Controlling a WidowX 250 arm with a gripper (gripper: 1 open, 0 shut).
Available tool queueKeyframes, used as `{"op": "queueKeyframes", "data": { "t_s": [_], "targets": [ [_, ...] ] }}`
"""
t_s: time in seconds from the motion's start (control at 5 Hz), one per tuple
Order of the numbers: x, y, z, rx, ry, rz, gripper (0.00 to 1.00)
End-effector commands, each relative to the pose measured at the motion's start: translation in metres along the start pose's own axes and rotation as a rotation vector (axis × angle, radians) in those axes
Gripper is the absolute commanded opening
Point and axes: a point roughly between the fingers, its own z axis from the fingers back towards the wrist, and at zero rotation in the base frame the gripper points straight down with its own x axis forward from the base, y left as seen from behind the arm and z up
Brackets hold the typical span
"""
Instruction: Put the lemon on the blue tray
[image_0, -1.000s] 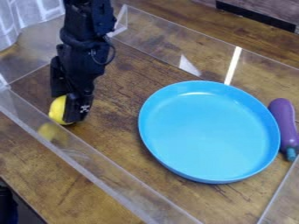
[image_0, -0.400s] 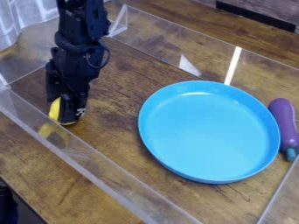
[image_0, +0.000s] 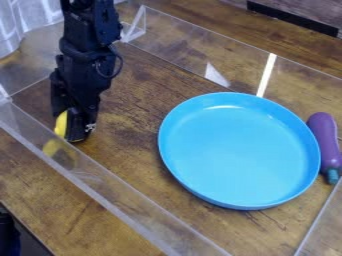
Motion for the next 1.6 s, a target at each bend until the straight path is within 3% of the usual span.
{"op": "queueKeyframes", "data": {
  "t_s": [0.0,1.4],
  "targets": [
    [-0.003,0.002,-0.010,-0.009,-0.001,0.020,0.00],
    [-0.002,-0.008,-0.034,-0.028,-0.037,0.022,0.00]
  ]
}}
